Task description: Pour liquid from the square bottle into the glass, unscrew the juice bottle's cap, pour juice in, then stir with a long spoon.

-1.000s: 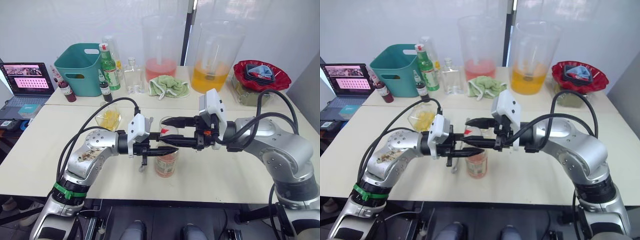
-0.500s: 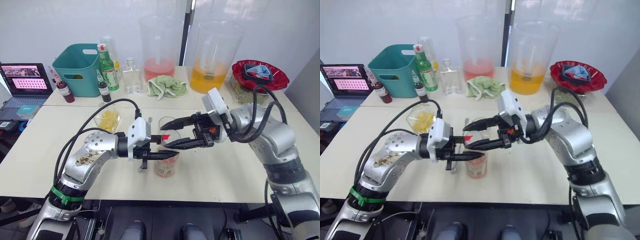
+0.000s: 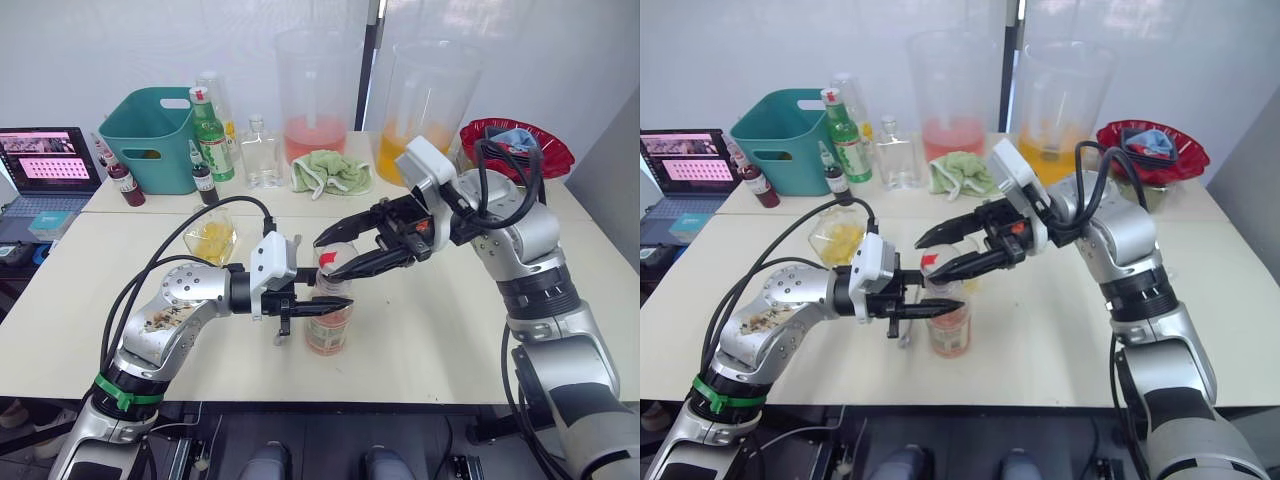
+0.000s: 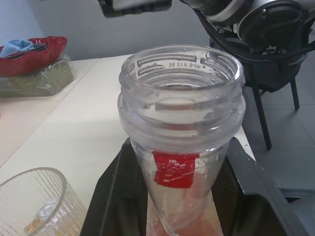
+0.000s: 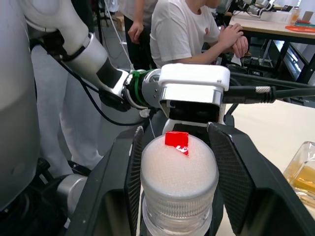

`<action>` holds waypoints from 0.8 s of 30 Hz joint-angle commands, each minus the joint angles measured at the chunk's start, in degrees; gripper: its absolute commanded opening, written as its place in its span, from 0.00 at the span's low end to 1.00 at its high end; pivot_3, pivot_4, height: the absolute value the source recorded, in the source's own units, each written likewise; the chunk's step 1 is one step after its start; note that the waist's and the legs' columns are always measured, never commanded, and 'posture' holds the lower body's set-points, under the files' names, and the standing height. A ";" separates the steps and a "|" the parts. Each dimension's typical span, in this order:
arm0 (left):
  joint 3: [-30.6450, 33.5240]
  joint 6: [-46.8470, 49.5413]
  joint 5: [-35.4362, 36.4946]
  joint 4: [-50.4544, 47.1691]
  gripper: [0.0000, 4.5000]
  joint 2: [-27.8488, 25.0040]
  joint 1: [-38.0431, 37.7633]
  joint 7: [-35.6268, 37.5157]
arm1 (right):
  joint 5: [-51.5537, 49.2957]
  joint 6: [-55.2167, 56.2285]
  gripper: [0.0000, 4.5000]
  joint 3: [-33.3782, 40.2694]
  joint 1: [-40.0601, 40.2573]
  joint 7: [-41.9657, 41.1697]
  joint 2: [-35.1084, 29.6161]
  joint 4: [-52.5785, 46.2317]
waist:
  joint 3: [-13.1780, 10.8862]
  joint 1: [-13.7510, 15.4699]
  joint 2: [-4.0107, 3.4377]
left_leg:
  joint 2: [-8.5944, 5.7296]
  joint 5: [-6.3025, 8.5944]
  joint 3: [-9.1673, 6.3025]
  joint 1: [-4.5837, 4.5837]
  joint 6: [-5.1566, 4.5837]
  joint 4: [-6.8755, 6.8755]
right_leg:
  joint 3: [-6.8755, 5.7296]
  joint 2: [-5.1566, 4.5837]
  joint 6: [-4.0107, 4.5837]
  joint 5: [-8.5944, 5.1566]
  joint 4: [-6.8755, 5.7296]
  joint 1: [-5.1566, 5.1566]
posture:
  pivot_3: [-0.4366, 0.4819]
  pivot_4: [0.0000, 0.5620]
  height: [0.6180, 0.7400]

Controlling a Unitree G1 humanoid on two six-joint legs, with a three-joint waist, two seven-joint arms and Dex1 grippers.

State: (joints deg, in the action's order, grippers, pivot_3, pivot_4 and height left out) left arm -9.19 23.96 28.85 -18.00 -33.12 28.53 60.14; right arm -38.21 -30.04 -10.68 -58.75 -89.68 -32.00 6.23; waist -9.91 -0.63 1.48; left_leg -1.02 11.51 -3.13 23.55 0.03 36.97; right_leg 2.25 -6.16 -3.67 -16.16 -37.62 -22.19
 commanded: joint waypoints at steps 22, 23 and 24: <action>-0.45 1.53 -1.35 -0.23 0.29 -0.24 -1.54 -2.14 | 21.15 19.78 0.37 23.53 6.96 50.69 -6.41 39.13 | 0.00 -0.27 -0.03 | -0.01 0.00 0.56 0.06 0.00 -0.04 | 0.11 -0.01 0.01 0.00 0.08 -0.01 | 0.48 0.27 1.00; -0.29 1.52 -1.29 -0.30 0.29 -0.15 -1.57 -2.36 | 21.29 19.93 0.37 23.78 7.24 51.60 -5.92 39.38 | 0.00 -0.32 -0.06 | -0.01 0.00 0.56 0.06 0.00 -0.04 | 0.13 -0.01 0.00 0.00 0.07 -0.02 | 0.48 0.27 1.00; -0.02 1.83 -1.01 -0.87 0.29 -0.14 -1.52 -2.70 | 22.26 20.95 0.37 23.55 8.36 53.35 -5.25 39.92 | -0.01 -0.36 -0.08 | -0.01 0.00 0.57 0.06 0.00 -0.04 | 0.15 -0.01 0.01 0.00 0.07 -0.02 | 0.48 0.27 1.00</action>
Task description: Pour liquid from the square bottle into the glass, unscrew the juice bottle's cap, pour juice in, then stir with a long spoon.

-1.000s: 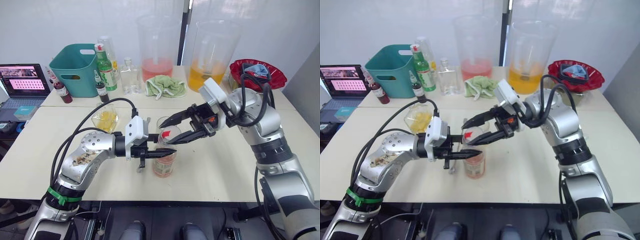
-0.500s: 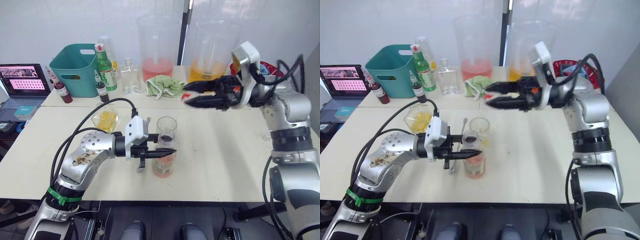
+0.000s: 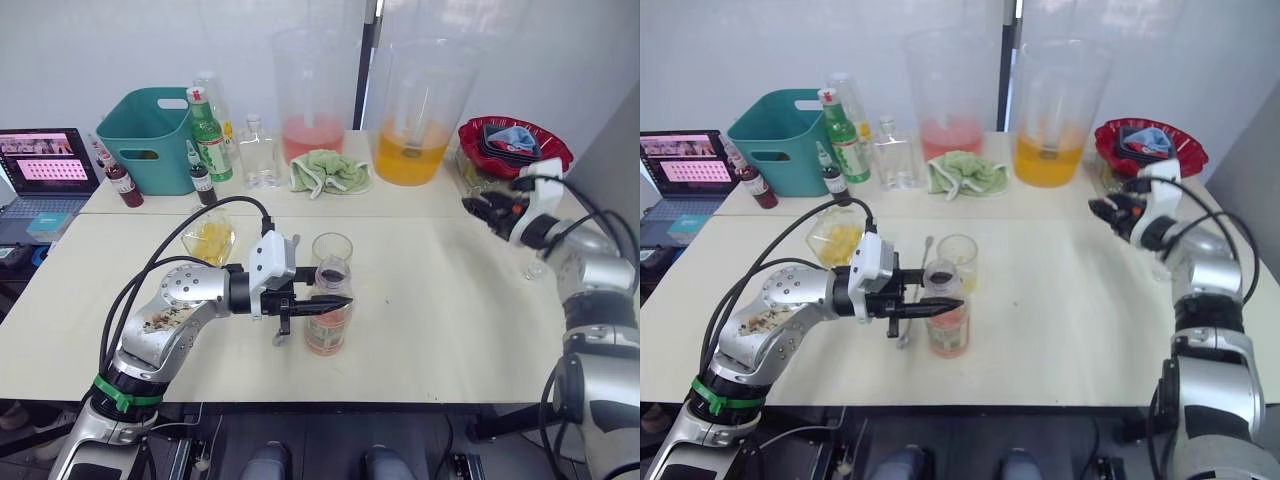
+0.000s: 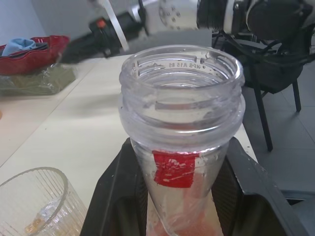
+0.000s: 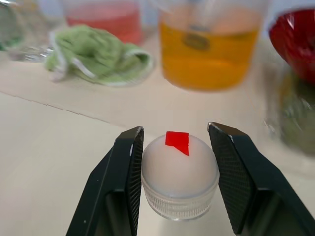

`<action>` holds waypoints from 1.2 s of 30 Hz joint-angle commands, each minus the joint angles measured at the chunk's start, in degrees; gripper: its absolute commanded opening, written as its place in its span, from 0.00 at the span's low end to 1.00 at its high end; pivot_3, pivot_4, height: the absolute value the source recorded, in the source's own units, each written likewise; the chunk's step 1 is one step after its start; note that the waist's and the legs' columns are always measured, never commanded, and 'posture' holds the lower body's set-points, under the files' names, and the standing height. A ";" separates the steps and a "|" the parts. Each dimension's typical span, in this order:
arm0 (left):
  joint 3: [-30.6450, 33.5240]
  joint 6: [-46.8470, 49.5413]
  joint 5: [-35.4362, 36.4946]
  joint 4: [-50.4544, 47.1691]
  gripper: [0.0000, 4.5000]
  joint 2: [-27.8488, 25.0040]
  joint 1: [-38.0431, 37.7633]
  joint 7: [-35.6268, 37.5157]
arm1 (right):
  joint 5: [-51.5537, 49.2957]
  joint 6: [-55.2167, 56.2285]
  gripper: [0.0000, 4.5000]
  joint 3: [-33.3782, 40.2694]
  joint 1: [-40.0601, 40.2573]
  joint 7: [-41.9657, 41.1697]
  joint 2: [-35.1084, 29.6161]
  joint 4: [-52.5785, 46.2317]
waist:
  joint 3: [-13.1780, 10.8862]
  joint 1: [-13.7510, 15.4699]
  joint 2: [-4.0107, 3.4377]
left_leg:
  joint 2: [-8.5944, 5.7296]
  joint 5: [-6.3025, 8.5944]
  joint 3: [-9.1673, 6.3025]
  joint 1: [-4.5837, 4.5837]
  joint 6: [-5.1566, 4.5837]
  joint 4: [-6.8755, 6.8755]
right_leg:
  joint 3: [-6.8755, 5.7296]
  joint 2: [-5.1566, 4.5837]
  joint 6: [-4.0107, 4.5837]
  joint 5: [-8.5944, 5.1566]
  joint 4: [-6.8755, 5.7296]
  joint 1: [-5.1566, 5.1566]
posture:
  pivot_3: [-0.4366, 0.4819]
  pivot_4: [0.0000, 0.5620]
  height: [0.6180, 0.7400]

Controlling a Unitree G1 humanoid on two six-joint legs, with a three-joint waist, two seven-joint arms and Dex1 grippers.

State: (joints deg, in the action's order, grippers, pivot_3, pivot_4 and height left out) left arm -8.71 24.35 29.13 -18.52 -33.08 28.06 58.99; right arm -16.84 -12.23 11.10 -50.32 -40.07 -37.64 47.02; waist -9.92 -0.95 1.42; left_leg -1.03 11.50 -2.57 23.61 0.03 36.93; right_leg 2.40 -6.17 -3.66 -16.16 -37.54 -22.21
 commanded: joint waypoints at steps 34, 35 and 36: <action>6.91 19.67 12.71 -11.90 0.29 -3.90 -0.14 -7.92 | -10.89 -12.13 0.99 -0.21 6.19 -12.92 -5.61 -33.62 | -0.09 -0.11 -0.17 | 0.00 0.01 -0.26 0.17 -0.01 0.00 | -0.04 0.02 -0.01 0.00 0.01 -0.10 | 0.48 0.27 1.00; 9.08 21.96 15.57 -13.07 0.29 -4.91 0.93 -9.06 | -15.14 -17.08 0.99 -0.43 7.19 -16.01 -7.31 -39.31 | -0.09 -0.10 -0.17 | 0.01 0.02 -0.28 0.18 -0.04 -0.01 | -0.05 0.02 -0.01 0.00 0.03 -0.11 | 0.48 0.27 1.00; 10.78 23.64 17.81 -13.83 0.29 -5.67 1.63 -9.91 | -18.21 -20.79 0.99 -0.44 7.91 -17.95 -8.37 -43.44 | -0.15 -0.10 -0.17 | 0.01 0.03 -0.32 0.19 -0.05 -0.01 | -0.05 0.02 -0.01 0.00 0.03 -0.11 | 0.48 0.27 1.00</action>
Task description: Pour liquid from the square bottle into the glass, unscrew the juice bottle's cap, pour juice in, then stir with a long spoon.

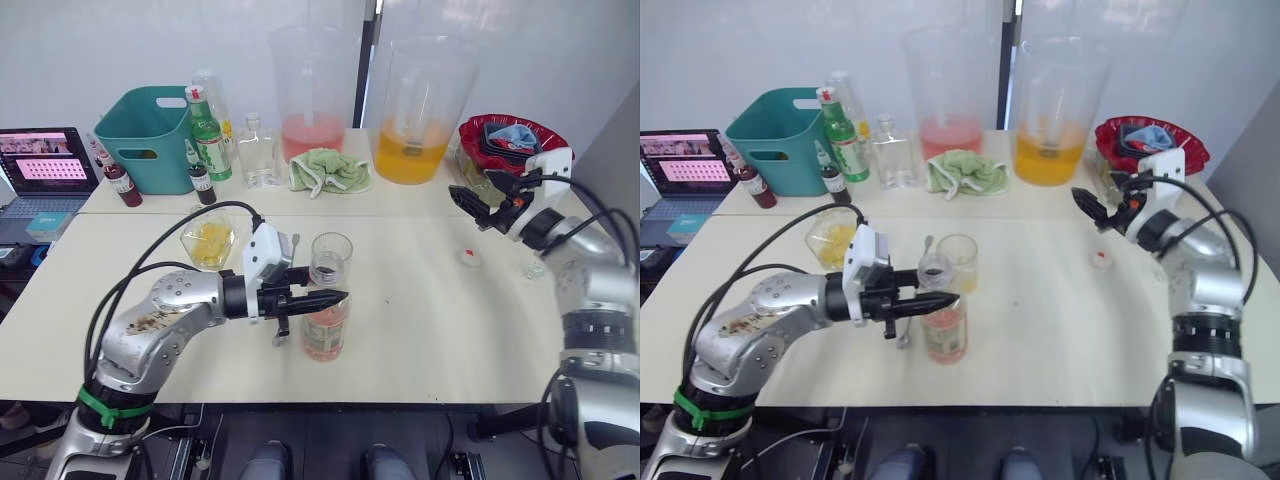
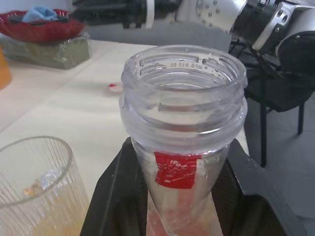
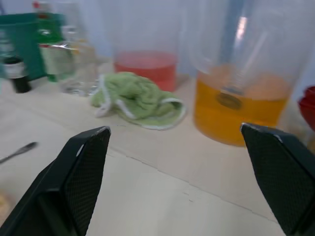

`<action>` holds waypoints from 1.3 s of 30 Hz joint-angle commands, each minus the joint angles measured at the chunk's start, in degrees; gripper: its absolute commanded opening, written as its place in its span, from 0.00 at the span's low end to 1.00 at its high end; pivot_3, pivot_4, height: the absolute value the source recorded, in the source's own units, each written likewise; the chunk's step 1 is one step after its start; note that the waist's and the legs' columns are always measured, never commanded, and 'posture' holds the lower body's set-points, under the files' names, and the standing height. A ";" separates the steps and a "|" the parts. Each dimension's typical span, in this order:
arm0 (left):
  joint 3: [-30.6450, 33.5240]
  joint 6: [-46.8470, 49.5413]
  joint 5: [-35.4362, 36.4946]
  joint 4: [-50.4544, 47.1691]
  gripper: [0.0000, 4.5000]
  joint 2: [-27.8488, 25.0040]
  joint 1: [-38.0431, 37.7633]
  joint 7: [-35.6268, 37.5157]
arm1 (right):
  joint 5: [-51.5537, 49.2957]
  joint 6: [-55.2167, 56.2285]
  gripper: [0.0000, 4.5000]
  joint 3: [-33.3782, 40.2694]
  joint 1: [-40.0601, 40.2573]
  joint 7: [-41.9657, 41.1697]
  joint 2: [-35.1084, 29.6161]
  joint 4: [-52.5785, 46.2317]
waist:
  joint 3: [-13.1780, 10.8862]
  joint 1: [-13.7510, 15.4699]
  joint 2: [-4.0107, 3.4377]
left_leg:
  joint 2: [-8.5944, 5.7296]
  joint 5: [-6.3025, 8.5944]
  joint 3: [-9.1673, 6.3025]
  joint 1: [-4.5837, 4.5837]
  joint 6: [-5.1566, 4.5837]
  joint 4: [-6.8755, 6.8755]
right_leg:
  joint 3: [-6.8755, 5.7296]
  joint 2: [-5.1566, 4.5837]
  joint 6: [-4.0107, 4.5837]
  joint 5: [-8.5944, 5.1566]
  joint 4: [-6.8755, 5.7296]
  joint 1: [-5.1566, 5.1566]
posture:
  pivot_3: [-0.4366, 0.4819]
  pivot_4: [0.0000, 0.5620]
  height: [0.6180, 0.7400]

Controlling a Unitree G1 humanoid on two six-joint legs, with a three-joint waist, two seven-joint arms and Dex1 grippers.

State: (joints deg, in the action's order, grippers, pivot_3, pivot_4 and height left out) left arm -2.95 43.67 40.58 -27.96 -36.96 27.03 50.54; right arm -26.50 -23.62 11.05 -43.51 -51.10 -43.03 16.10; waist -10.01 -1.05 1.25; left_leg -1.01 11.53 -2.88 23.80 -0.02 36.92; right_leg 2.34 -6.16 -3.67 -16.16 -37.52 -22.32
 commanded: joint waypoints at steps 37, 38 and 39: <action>-9.63 -50.84 -42.03 42.77 0.29 0.73 28.37 -7.01 | -23.53 -23.99 0.99 4.46 26.67 -2.85 -8.11 -41.11 | -0.14 1.06 0.15 | -0.02 0.00 0.13 0.46 -0.01 0.30 | -0.21 0.02 -0.05 0.01 0.30 -0.08 | 0.48 0.27 1.00; -10.14 -52.76 -43.79 44.06 0.29 0.97 28.59 -7.68 | -23.35 -23.96 0.99 4.36 26.79 -2.15 -7.91 -41.33 | -0.14 1.05 0.15 | -0.02 0.00 0.13 0.47 -0.01 0.30 | -0.21 0.02 -0.05 0.01 0.30 -0.09 | 0.48 0.27 1.00; -10.94 -55.39 -46.29 45.68 0.29 1.30 28.76 -9.22 | -23.33 -23.90 0.99 4.39 27.04 -1.68 -7.72 -41.63 | -0.14 1.06 0.15 | -0.02 0.01 0.12 0.48 -0.01 0.30 | -0.21 0.02 -0.05 0.01 0.29 -0.09 | 0.48 0.27 1.00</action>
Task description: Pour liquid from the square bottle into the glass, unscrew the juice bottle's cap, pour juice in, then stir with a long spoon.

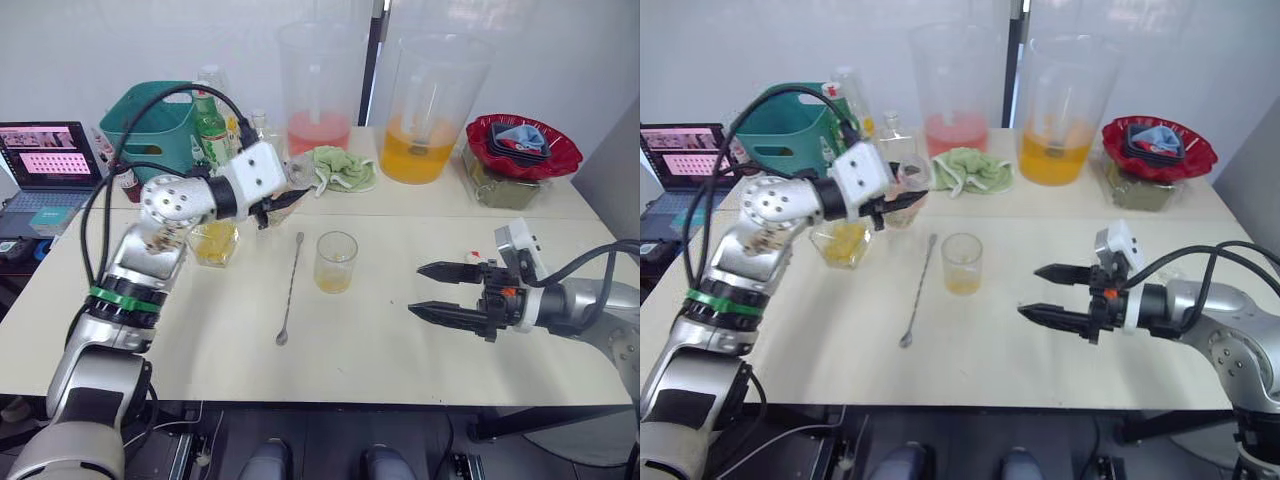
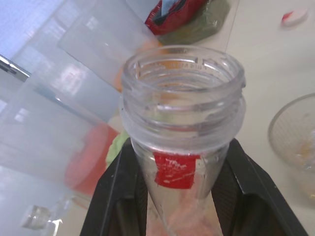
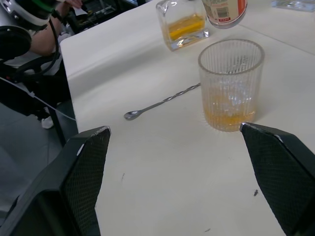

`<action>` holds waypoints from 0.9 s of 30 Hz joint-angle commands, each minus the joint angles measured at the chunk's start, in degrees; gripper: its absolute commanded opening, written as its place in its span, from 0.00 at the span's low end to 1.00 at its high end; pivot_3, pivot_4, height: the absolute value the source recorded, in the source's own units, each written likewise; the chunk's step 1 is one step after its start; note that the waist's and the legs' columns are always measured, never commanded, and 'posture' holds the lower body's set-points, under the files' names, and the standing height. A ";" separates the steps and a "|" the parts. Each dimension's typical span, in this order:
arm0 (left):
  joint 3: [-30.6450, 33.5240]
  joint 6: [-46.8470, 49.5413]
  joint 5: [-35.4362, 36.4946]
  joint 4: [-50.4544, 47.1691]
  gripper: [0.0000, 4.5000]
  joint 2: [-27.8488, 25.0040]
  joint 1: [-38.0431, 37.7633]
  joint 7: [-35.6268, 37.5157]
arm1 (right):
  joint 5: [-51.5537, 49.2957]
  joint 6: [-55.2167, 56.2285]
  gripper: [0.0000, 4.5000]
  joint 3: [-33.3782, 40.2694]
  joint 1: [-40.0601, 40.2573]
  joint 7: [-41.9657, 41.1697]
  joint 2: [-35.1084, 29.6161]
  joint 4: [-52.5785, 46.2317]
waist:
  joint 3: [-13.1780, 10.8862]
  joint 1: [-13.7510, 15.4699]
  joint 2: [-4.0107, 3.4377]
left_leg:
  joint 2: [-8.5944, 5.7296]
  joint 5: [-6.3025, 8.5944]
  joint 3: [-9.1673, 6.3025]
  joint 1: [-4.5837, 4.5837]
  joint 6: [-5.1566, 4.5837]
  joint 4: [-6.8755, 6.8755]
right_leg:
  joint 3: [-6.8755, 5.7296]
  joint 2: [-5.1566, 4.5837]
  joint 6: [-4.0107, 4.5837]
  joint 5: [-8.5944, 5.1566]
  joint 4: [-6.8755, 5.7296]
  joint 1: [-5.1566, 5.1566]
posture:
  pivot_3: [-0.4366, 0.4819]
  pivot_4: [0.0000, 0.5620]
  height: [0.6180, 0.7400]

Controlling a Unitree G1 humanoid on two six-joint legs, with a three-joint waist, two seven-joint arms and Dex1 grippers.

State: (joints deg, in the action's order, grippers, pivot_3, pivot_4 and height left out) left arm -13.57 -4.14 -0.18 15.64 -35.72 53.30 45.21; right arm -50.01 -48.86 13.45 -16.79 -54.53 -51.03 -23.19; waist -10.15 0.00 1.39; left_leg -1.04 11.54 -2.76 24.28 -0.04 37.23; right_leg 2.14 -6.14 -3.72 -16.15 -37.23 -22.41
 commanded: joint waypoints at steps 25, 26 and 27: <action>-7.52 -23.37 -34.39 13.34 0.29 4.75 2.43 -26.64 | 3.00 7.00 0.99 3.58 5.03 9.09 4.92 -6.43 | 0.00 0.62 0.01 | -0.07 0.02 -0.09 0.08 -0.04 0.47 | -0.09 -0.02 -0.05 0.02 -0.45 0.00 | 0.48 0.27 1.00; -7.83 -23.21 -35.19 13.68 0.29 4.85 2.57 -27.15 | 3.00 7.00 0.99 3.50 5.06 9.18 4.95 -6.53 | 0.00 0.61 0.01 | -0.07 0.02 -0.09 0.08 -0.04 0.48 | -0.10 -0.02 -0.05 0.02 -0.46 0.00 | 0.48 0.27 1.00; -8.14 -23.05 -36.11 13.97 0.29 4.90 2.69 -27.72 | 3.04 7.01 0.99 3.43 5.12 9.17 4.92 -6.64 | 0.00 0.60 0.01 | -0.07 0.03 -0.09 0.08 -0.04 0.48 | -0.10 -0.02 -0.05 0.02 -0.46 0.00 | 0.48 0.27 1.00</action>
State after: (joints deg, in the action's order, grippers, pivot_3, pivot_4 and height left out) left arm -21.91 -26.94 -34.93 30.23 -30.92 54.02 19.77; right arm -46.71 -43.12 16.22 -11.16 -45.57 -45.99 -27.76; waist -10.15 0.60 1.40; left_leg -1.11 11.56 -2.86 24.36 -0.08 37.71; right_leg 2.04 -6.16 -3.77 -16.14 -37.70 -22.41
